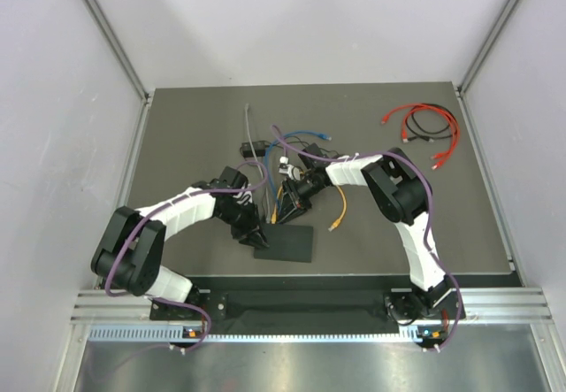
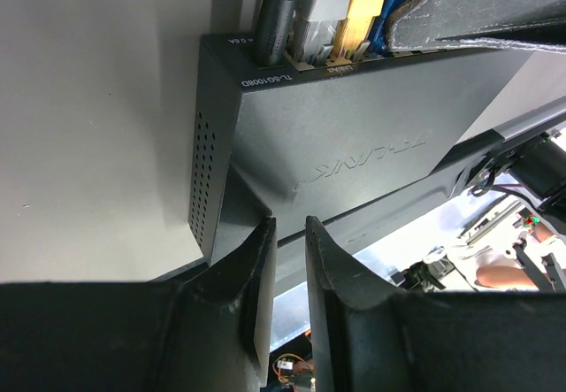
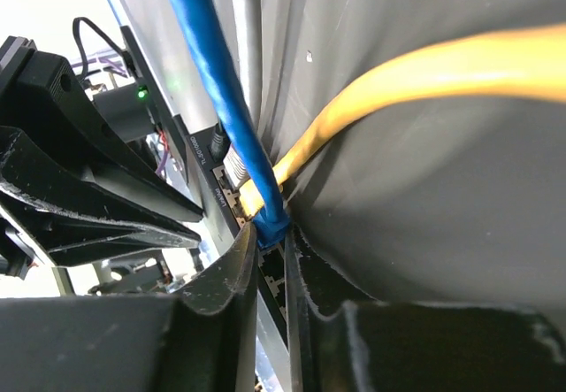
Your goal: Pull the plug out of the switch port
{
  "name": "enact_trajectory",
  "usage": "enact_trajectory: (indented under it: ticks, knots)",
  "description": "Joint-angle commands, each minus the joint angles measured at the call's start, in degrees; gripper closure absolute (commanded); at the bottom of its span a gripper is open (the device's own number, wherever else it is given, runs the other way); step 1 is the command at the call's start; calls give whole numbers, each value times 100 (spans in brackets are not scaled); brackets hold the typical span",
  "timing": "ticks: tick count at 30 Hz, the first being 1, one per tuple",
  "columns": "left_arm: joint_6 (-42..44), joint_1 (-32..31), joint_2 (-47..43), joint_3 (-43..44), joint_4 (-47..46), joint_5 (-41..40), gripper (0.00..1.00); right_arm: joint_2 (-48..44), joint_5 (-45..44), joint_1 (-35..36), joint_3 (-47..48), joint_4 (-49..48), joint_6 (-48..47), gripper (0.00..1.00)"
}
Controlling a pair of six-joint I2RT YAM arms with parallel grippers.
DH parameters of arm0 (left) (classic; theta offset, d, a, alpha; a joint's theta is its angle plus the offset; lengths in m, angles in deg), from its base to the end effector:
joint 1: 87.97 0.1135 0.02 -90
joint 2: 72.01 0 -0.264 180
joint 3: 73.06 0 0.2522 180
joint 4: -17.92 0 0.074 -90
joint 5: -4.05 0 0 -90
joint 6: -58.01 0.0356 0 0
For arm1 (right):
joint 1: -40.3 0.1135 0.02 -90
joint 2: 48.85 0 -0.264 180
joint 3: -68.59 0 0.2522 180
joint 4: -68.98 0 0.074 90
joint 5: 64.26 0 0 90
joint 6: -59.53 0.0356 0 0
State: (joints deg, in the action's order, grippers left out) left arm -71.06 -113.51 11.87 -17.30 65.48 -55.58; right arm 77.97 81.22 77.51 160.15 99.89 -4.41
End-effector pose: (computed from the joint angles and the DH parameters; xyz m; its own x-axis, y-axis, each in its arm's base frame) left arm 0.2090 -0.1198 0.1557 -0.9843 -0.1323 0.1167 -0.1746 0.8258 -0.5362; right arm 0.3185 0.2787 0.0931 -0.9215 -0.3871 -0.0318 -0.2260 0.4676 0.8546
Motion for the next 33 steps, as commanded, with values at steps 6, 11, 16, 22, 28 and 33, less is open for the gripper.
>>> enact_trajectory:
  ticks: [6, 11, 16, 22, 28, 33]
  knots:
    - [75, -4, 32, 124, -49, -93, 75, -43, -1381, 260, -80, 88, -164, 100]
    - [57, -4, 41, 116, 47, -189, 75, -483, -1953, 269, -606, -694, 372, 100]
    - [66, -4, 208, 89, 171, -207, 75, -571, -1884, 260, -679, -1345, 970, 100]
    - [101, 5, 138, 63, 197, -224, 75, -422, -1488, 146, -844, -1958, 1655, 100]
    - [154, -4, 181, 72, 241, -216, 75, -422, -1312, 102, -933, -2418, 2051, 100]
    - [198, -4, 199, 89, 267, -216, 75, -404, -1242, 50, -1047, -2813, 2534, 100]
